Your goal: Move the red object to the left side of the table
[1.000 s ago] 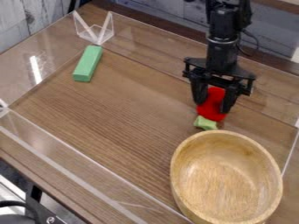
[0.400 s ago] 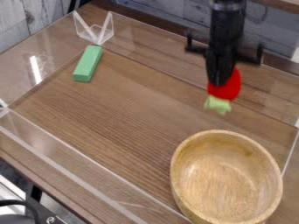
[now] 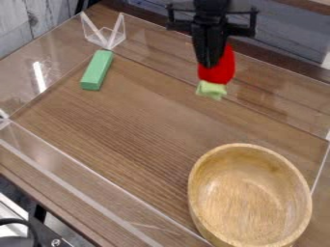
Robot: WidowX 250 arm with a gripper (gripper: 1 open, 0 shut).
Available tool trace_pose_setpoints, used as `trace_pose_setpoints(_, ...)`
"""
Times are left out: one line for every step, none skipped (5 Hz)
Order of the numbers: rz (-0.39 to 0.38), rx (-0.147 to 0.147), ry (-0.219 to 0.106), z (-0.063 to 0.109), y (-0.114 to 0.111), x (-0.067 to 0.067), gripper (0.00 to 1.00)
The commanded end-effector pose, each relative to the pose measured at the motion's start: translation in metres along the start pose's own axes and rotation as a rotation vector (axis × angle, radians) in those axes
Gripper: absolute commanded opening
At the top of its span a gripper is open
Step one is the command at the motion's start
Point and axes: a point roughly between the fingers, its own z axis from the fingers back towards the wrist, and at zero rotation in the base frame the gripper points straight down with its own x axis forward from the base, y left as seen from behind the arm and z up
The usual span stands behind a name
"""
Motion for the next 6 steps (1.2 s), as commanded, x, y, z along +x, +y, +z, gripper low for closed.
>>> trace_pose_setpoints(-0.021,-0.004,-0.072,0.019,-0.010,-0.011,0.00)
trace_pose_setpoints(-0.044,0.007,-0.060,0.010,-0.017,-0.019,0.00)
trace_pose_setpoints(-0.043,0.017,-0.059,0.010,-0.019,-0.023,0.00)
trace_pose_setpoints(0.006,0.028,-0.066,0.014,0.005,-0.017,0.00)
trace_pose_setpoints(0.062,0.039,-0.073,0.017,0.028,-0.011,0.00)
trace_pose_setpoints(0.123,0.045,-0.077,0.003,0.005,-0.013,0.00)
